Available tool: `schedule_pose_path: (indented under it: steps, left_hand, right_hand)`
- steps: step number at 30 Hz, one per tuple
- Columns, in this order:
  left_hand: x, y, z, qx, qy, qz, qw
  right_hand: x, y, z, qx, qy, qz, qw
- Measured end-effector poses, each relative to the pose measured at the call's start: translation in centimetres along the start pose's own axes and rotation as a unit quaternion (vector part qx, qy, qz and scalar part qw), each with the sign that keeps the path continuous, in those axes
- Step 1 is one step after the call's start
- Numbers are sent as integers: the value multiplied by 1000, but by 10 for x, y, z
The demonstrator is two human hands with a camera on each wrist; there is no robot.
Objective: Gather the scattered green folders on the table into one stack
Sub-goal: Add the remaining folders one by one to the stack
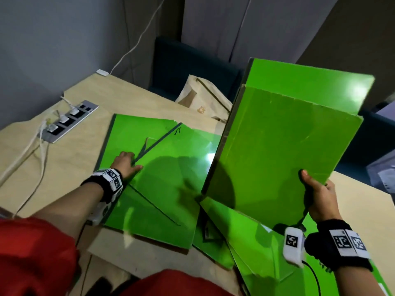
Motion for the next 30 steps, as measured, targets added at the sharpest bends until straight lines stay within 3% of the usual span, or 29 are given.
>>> schedule_pose_path:
  steps: [6, 12, 17, 19, 22, 26, 30]
  left_hand:
    - [-34, 19, -14, -40, -77, 25, 996]
    - [-37, 32, -37, -257, -126, 25, 958]
    - [-49, 30, -57, -388, -26, -51, 920]
    - [-57, 12, -65, -374, 31, -55, 925]
    - [-67, -43, -77, -332, 117, -142, 925]
    - [-85, -124, -92, -333, 207, -245, 887]
    - [-97, -163, -109, -401, 220, -314, 832]
  right_hand:
    - [4, 6, -2, 34, -6, -17, 999]
    - [-15, 19, 6, -14, -60, -7, 998]
    - [-20, 15, 12, 30, -55, 15, 998]
    - [-20, 8, 14, 43, -48, 9, 998]
    - [-17, -4, 14, 47, -41, -6, 998]
    - [-19, -14, 14, 58, -46, -19, 997]
    - [-16, -17, 8, 93, -23, -13, 995]
Point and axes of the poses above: each hand's wrist, its own x-axis towards the middle knuckle, its own y-axis out of the palm, z = x × y, the point moved 1 cm from there along x, towards the middle knuckle, and after that the axes turned 12 degrees about y, right-handed, at the moved point
